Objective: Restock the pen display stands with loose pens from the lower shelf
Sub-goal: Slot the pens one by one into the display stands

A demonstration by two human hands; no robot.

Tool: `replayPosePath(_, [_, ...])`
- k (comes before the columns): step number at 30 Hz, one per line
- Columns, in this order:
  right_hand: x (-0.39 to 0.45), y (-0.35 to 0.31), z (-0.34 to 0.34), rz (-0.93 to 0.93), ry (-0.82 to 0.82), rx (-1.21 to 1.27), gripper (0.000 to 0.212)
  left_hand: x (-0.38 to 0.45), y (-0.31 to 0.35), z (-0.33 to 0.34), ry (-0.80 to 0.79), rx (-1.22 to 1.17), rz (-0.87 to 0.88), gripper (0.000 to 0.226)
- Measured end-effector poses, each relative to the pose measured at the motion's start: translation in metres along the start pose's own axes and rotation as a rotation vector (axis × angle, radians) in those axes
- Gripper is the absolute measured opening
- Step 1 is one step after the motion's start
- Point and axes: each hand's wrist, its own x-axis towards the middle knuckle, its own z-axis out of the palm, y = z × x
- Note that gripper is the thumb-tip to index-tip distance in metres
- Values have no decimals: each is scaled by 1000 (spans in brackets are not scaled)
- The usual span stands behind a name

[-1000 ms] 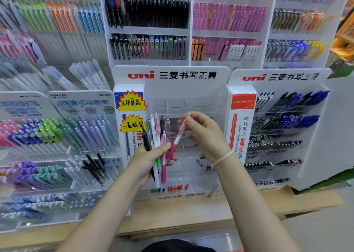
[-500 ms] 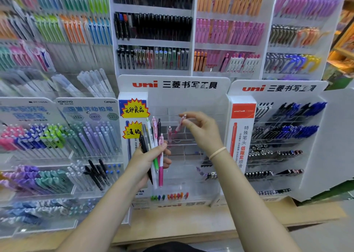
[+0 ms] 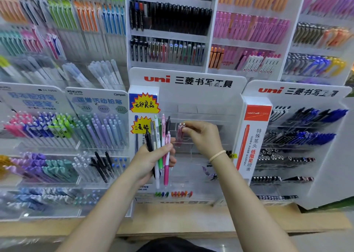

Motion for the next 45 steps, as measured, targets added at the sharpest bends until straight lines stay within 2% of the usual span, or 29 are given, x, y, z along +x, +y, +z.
replayPosePath(3, [-5, 0, 3, -46, 42, -44, 17, -1, -1, -1, -28, 22, 2, 42])
replayPosePath(8, [-2, -6, -5, -30, -97, -123, 28, 0, 0, 0, -24, -11, -6, 38])
replayPosePath(10, [-6, -8, -11, -79, -57, -231, 35, 0, -1, 2, -20, -25, -18, 39])
replayPosePath(12, [-16, -16, -17, -101, 53, -183, 21, 0, -1, 4, -11, -19, -24, 40])
replayPosePath(13, [-20, -21, -20, -66, 48, -121, 13, 1, -1, 5, -8, -2, -24, 41])
replayPosePath(16, [-30, -33, -24, 165, -234, 124, 8, 1, -2, 9, -28, 44, -16, 45])
replayPosePath(18, [-35, -33, -25, 239, -294, 257, 8, 0, -3, 13, -61, 59, -7, 42])
replayPosePath(22, [-41, -29, -26, 280, -240, 416, 13, -2, -5, 18, -63, 38, -4, 43])
replayPosePath(25, [-42, -30, -32, 334, -126, 612, 16, -2, -6, 16, -5, 29, -14, 41])
replayPosePath(29, [-36, -40, -52, 189, 72, 641, 7, -5, -7, 13, 58, 59, -5, 31])
replayPosePath(33, [-27, -46, -67, 56, 201, 595, 14, -6, -5, 14, 123, 125, 17, 21])
replayPosePath(37, [-17, -41, -62, -7, 198, 502, 19, -7, -3, 16, 118, 149, 32, 30])
replayPosePath(41, [-7, -24, -39, 44, 114, 408, 18, -7, -1, 17, 90, 128, 22, 41])
replayPosePath(45, [-1, -2, -17, 99, 56, 325, 13, -5, -1, 16, 82, 143, 9, 30])
